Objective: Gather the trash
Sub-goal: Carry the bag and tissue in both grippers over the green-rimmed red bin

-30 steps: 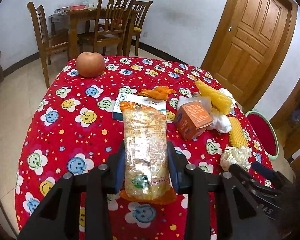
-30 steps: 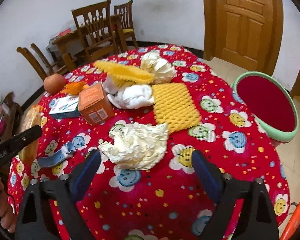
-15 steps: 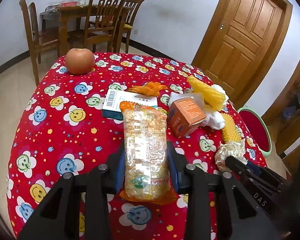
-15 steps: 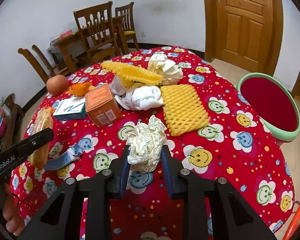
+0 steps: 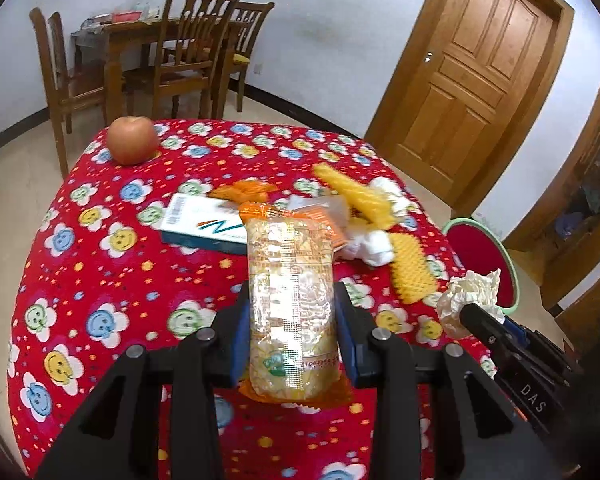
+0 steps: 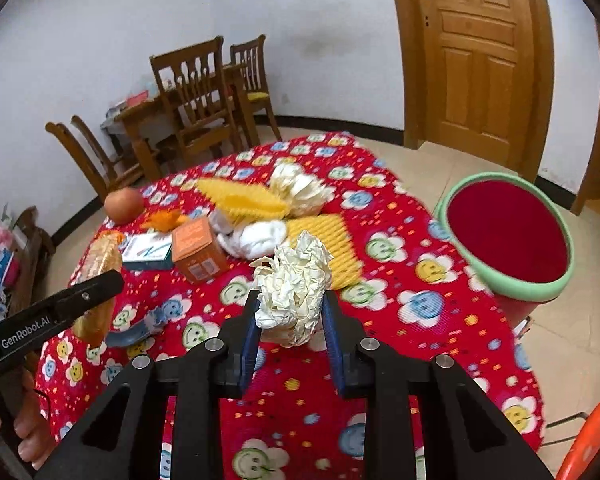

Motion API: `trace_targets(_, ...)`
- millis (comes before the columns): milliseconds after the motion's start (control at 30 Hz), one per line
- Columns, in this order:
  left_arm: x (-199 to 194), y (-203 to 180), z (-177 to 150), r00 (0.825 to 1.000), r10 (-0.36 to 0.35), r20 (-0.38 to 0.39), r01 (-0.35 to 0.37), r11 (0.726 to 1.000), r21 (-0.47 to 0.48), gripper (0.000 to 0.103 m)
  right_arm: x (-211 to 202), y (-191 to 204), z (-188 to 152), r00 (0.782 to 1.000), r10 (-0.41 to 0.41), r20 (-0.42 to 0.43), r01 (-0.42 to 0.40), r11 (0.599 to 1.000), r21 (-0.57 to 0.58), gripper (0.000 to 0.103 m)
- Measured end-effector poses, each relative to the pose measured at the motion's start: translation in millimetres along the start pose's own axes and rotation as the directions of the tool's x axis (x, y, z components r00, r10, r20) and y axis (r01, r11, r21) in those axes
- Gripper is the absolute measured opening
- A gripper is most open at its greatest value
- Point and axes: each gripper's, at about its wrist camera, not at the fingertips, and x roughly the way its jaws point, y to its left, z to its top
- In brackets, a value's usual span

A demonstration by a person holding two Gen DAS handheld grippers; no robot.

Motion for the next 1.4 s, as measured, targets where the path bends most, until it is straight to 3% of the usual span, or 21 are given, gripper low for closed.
trace_targets(533,16,-79,15,0.995,-0.082,-0.05,0.086,0.992,0.089,0.037,-32,-72,18,0.994,-0.078,0.079,0.071,0.994,0.089,0.03)
trace_targets(733,29,-111,19,0.989,-0.116,-0.092,0.128,0.982,0.137,0.037,-35,-110,23,0.985,-0.142,0.096,0.129,0.983,0.128,0.03)
trace_targets(1133,84,-185,23,0.976,-0.167,-0.142,0.195,0.958,0.208,0.037,-21,-184,24,0.972,-0.219,0.087,0.192,0.951,0.241,0.03)
trace_targets(1400,136,-228,21,0.963,-0.18,-0.201,0.228,0.942,0.246,0.037,3,-227,22,0.973,-0.228,0.043,0.206,0.933,0.293,0.03)
